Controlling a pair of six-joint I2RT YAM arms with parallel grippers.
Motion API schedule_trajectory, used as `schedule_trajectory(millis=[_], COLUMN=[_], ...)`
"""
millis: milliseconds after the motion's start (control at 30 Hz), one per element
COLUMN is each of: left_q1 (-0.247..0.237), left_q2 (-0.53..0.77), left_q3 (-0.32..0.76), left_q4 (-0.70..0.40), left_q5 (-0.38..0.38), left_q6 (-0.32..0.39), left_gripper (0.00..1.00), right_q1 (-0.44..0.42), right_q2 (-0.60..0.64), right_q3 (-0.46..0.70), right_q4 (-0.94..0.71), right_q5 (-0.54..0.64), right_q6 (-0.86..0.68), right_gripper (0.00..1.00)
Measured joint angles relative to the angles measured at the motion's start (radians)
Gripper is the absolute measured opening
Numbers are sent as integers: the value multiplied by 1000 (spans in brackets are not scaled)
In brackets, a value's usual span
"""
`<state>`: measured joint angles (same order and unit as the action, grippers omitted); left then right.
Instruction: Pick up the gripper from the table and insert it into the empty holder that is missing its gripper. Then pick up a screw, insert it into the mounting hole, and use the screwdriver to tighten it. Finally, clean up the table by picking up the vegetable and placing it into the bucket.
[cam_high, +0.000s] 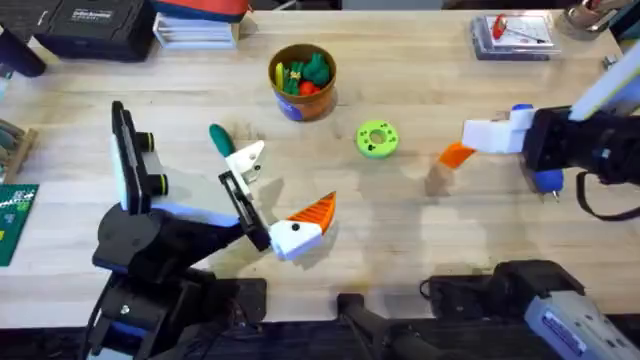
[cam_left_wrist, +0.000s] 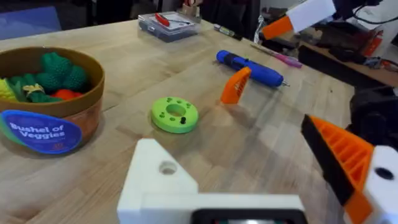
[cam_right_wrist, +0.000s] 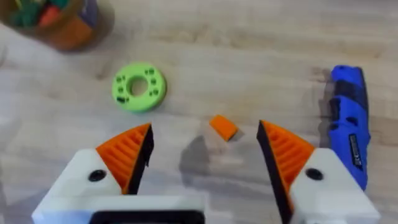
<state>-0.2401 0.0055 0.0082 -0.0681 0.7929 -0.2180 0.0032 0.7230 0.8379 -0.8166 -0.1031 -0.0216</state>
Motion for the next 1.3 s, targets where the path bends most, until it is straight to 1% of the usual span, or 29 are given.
schedule_trajectory(millis=[67,100,200,400,600,700,733,767,800,967,1033,1133,1167,1233,1267,1300], left_q1=[0,0,0,0,0,0,0,0,0,0,0,0,0,0,0,0], left_q2=[0,0,0,0,0,0,0,0,0,0,0,0,0,0,0,0], left_q3=[0,0,0,0,0,0,0,0,0,0,0,0,0,0,0,0], left_q4=[0,0,0,0,0,0,0,0,0,0,0,0,0,0,0,0], left_q5=[0,1,1,1,1,1,1,1,1,1,1,1,1,1,1,1], left_q6=[0,0,0,0,0,0,0,0,0,0,0,0,0,0,0,0], left_gripper=[986,986,986,986,986,986,986,986,986,986,986,986,986,986,986,986], right_q1=[0,0,0,0,0,0,0,0,2,2,3,9,14,14,14,15], right_q2=[54,157,248,347,445,500,555,572,613,649,658,670,673,673,673,673], right_q3=[30,95,145,157,158,158,158,158,158,158,158,158,158,158,158,158], right_q4=[-53,-128,-147,-150,-184,-180,-175,-169,-153,-140,-130,-126,-126,-126,-123,-121], right_q5=[-5,-11,-10,9,35,57,66,70,78,112,115,118,118,119,121,122], right_q6=[-42,-124,-207,-321,-531,-591,-635,-644,-664,-679,-682,-683,-684,-684,-688,-689], right_gripper=[993,994,994,994,993,988,914,888,813,791,746,644,501,344,204,84])
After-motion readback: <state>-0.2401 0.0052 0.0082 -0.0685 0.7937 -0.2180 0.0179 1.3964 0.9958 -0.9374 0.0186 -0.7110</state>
